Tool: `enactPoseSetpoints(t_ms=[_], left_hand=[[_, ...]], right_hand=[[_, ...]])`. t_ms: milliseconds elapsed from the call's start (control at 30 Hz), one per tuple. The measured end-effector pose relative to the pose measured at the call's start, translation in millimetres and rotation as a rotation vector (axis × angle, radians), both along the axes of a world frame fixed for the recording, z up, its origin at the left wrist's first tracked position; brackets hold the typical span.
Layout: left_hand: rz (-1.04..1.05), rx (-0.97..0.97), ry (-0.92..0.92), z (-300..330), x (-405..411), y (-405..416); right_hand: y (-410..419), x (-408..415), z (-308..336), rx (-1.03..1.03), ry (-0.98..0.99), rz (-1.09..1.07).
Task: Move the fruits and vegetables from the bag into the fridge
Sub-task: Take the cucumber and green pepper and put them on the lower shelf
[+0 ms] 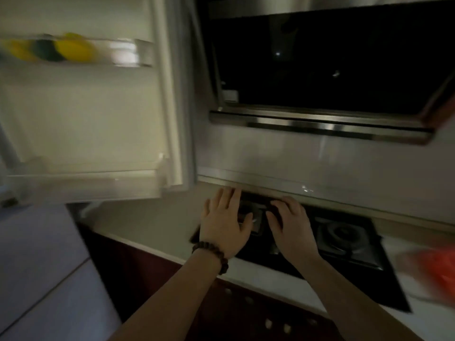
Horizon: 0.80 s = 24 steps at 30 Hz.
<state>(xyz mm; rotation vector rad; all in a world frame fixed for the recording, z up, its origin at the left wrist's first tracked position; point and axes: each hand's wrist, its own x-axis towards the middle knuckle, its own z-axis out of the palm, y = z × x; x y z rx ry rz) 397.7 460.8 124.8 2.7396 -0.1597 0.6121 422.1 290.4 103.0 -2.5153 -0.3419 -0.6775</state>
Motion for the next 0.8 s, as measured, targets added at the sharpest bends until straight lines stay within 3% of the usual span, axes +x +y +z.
enactPoseSetpoints(t_ms=[400, 800], left_hand=[[-0.423, 0.052, 0.077, -55, -32, -282], [-0.712, 0.074, 0.12, -87, -37, -452]], right_hand=[[-288, -130, -46, 0.056, 0.104, -0.48], [-423, -185, -81, 0.103, 0.188, -0.75]])
